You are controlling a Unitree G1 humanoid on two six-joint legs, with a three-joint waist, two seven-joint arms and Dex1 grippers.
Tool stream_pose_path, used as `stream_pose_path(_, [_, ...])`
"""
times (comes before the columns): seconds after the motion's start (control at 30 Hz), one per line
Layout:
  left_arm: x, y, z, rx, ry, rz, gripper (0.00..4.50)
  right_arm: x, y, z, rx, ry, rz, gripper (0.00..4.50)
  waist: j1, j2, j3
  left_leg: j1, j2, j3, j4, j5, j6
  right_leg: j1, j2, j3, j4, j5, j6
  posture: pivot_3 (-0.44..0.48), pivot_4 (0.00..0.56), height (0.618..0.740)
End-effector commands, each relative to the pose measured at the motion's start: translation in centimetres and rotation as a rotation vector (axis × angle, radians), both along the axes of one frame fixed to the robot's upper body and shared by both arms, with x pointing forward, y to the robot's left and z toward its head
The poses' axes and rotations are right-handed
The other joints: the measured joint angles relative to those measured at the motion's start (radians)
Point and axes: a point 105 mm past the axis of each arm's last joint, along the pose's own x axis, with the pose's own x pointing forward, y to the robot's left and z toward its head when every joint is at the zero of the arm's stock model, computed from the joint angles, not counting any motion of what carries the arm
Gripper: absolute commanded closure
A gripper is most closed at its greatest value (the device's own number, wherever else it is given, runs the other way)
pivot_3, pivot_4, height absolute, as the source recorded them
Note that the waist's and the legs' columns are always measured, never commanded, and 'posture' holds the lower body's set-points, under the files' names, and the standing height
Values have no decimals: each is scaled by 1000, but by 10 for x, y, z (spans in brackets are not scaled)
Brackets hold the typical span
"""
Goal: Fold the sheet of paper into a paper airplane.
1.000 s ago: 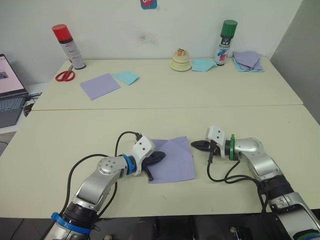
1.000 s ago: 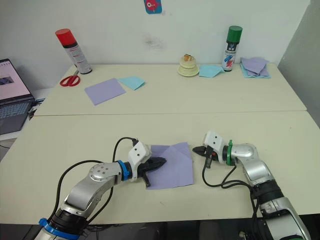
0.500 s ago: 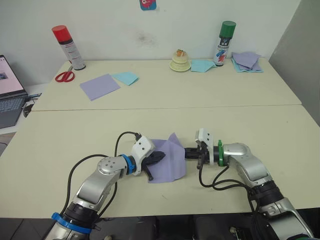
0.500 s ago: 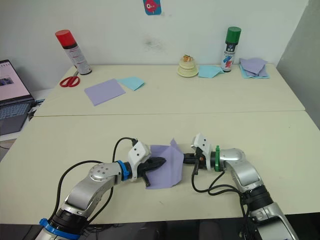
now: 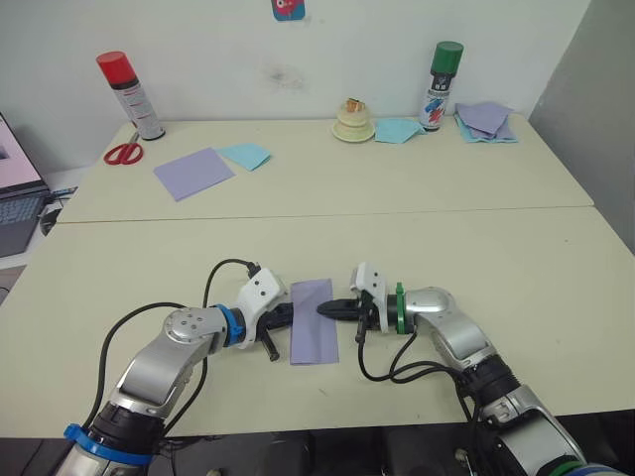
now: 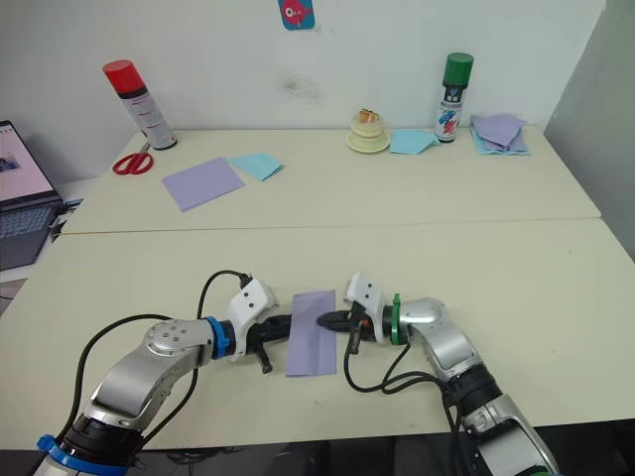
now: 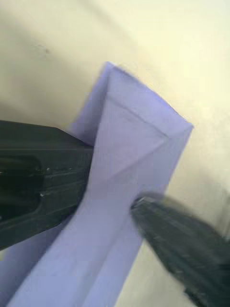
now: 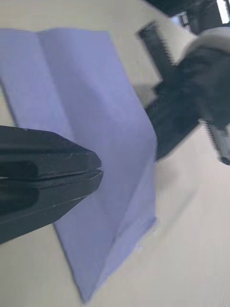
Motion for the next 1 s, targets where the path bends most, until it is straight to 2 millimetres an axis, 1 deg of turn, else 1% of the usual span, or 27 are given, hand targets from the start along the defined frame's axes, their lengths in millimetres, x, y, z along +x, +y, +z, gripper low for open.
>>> stream_pose_path(0.03, [-2, 16, -13, 51, 56, 54, 4500, 3, 9, -5, -74, -80, 27, 4491, -3, 0, 0, 1, 1, 1, 0, 0, 0, 0, 0, 0, 0, 0, 0, 0, 150, 740])
stream_pose_path(0.1, [1, 19, -3, 33, 28, 62, 4500, 8, 9, -10, -103, -106, 16, 4491, -6, -1, 0, 2, 2, 2, 0, 0, 0, 1, 1, 1, 0, 0, 0, 0, 150, 740])
stream_pose_path(0.13, [3, 19, 6, -2, 6, 68, 4500, 9, 9, -10, -107, -108, 13, 4491, -7, -1, 0, 3, 3, 4, 0, 0, 0, 2, 1, 2, 0, 0, 0, 0, 150, 740])
stream_pose_path(0.2, [6, 15, 30, -120, -23, 86, 4500, 10, 8, -12, -112, -111, 7, 4491, -7, -1, 0, 5, 5, 6, -1, 0, 0, 2, 4, 3, 0, 1, -1, 0, 150, 740])
stream_pose_path(0.27, [2, 9, 47, -180, -32, 55, 4500, 11, 6, -14, -120, -117, 5, 4491, -6, -2, 0, 5, 10, 7, -1, -1, -1, 2, 9, 3, 0, 1, -2, 0, 150, 740])
stream_pose_path(0.33, [-3, 5, 56, -185, -34, 22, 4500, 13, 5, -15, -123, -119, 3, 4491, -5, -2, 0, 5, 13, 8, 0, -1, -3, 2, 11, 4, 0, 1, -2, 0, 150, 740])
stream_pose_path(0.4, [-5, 0, 59, -183, -38, 4, 4500, 14, 4, -15, -124, -120, -1, 4491, -5, -2, 0, 6, 13, 10, 0, -2, -3, 2, 12, 5, 0, 1, -2, 0, 150, 740])
stream_pose_path(0.53, [-7, -9, 46, -174, -5, -4, 4500, 14, 4, -14, -116, -118, -2, 4491, -4, -2, 0, 7, 14, 12, -1, -2, -3, 2, 13, 7, 0, 2, -3, 0, 150, 740])
stream_pose_path(0.6, [-7, -9, 39, -152, 10, 12, 4500, 14, 3, -14, -121, -125, -2, 4491, -3, -2, 0, 7, 14, 13, -1, -2, -3, 2, 13, 7, 0, 2, -3, 0, 150, 740])
stream_pose_path(0.77, [-21, -7, 10, -54, 85, -25, 4500, 19, 1, -12, -117, -127, -27, 4491, -2, -2, 0, 7, 15, 13, -1, -2, -4, 2, 14, 7, 0, 2, -3, 0, 150, 740])
stream_pose_path(0.83, [-22, -3, -5, -4, 86, -18, 4500, 25, 0, -13, -120, -141, -59, 4491, -1, -2, 0, 7, 15, 13, -1, -2, -4, 2, 14, 7, -1, 2, -3, 0, 150, 740])
stream_pose_path(0.93, [-21, 3, -22, 19, 98, 1, 4500, 42, -2, -11, -103, -141, -160, 4491, 3, -2, -1, 8, 15, 13, -1, -2, -4, 3, 14, 7, -1, 2, -4, 0, 150, 740])
stream_pose_path(1.0, [-22, 4, -29, 34, 102, -11, 4500, 50, -4, -13, -114, -152, -200, 4491, 3, -2, -1, 9, 15, 13, -1, -2, -4, 4, 14, 7, -1, 3, -5, 0, 150, 740])
